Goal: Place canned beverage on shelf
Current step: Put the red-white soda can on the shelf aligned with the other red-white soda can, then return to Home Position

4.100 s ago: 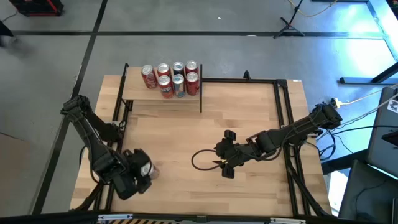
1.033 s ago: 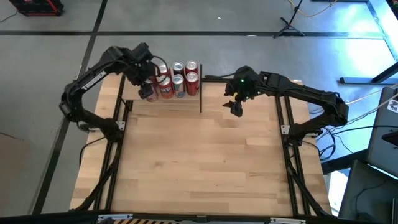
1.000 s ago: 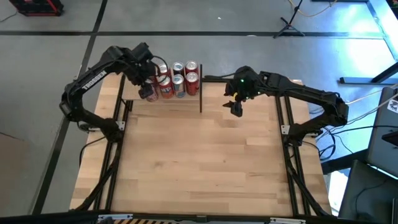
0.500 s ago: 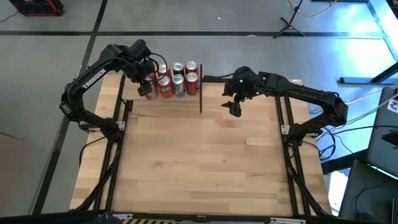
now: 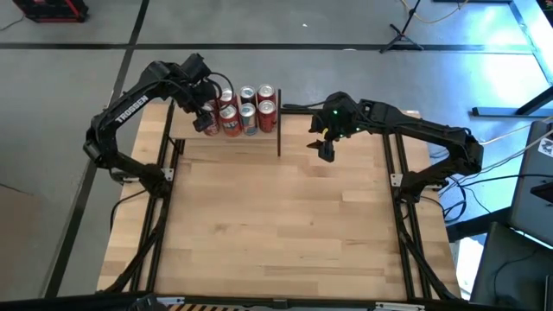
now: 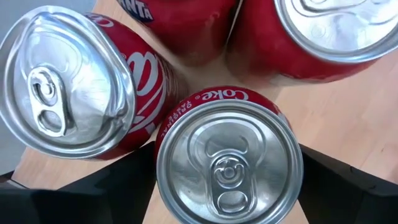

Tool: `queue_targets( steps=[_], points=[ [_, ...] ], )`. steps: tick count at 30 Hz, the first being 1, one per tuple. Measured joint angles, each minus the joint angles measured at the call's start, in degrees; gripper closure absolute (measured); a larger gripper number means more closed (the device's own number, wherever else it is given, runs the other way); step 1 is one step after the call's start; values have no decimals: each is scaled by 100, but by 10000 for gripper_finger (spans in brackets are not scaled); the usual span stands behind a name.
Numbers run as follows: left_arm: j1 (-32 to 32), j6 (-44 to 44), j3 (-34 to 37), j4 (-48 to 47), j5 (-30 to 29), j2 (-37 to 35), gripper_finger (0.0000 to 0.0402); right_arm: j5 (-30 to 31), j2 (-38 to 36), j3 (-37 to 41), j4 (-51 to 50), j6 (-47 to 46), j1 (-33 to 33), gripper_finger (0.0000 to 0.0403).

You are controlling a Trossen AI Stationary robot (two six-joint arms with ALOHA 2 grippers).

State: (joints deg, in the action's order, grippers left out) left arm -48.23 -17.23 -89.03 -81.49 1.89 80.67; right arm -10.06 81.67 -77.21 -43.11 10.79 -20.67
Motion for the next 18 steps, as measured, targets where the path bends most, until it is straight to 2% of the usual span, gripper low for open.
queue_targets(
  steps=[10,15,18],
  points=[
    [2,11,4,21,20,-321,76,11,0,0,4,2,0,155],
    [4,13,-9,-6,-156,-383,76,7,0,0,13,2,0,155],
    [2,20,-285,-47,-186,-551,76,4,0,0,13,2,0,155]
  ],
)
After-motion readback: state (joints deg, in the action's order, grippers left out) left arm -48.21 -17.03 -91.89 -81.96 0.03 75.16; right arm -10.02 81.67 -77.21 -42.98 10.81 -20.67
